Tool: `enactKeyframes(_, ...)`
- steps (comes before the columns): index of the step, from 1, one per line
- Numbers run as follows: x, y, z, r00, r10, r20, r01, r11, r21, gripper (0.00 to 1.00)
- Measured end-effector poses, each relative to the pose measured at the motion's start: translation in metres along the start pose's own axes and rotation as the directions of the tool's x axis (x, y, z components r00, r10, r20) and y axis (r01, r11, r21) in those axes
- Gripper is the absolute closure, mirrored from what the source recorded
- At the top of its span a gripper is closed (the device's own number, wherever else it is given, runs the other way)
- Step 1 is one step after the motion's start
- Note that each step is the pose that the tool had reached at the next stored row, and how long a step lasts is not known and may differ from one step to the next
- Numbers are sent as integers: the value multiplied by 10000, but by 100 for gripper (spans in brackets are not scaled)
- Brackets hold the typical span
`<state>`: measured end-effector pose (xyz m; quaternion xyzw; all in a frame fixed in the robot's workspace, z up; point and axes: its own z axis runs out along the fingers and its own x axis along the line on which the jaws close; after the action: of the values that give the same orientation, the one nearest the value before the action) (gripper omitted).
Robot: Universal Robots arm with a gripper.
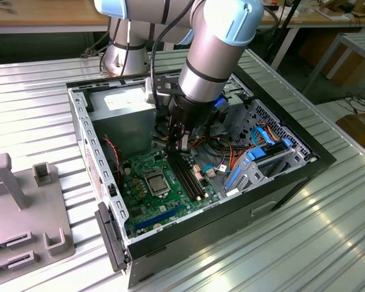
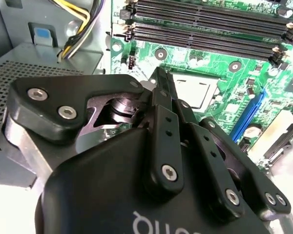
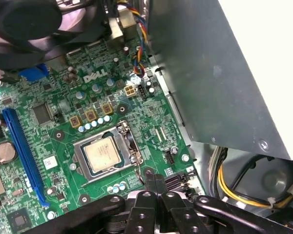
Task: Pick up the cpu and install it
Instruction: 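Install the first cpu locking lever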
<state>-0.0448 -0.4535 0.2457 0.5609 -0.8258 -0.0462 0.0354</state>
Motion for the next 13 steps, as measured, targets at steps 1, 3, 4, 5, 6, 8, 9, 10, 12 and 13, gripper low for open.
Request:
enactKeyframes(1,0,0,1,9997,-224,-24,224,9997,2,89)
enactKeyframes(3,0,0,2,9988,-484,-54,484,9988,8,89)
enactKeyframes(4,1,0,7,9975,-706,-70,706,9975,13,89)
enactKeyframes(5,3,6,8,9964,-843,-82,843,9964,14,89)
enactKeyframes(6,5,11,9,9957,-924,-90,924,9957,17,89)
enactKeyframes(8,14,20,11,9947,-1023,-98,1023,9947,21,89)
enactKeyframes(9,20,24,11,9942,-1067,-103,1068,9943,24,89)
enactKeyframes(10,26,28,12,9937,-1112,-108,1113,9938,28,89)
enactKeyframes(12,39,32,12,9926,-1208,-118,1209,9927,35,89)
enactKeyframes(13,45,32,13,9919,-1265,-123,1265,9920,40,89)
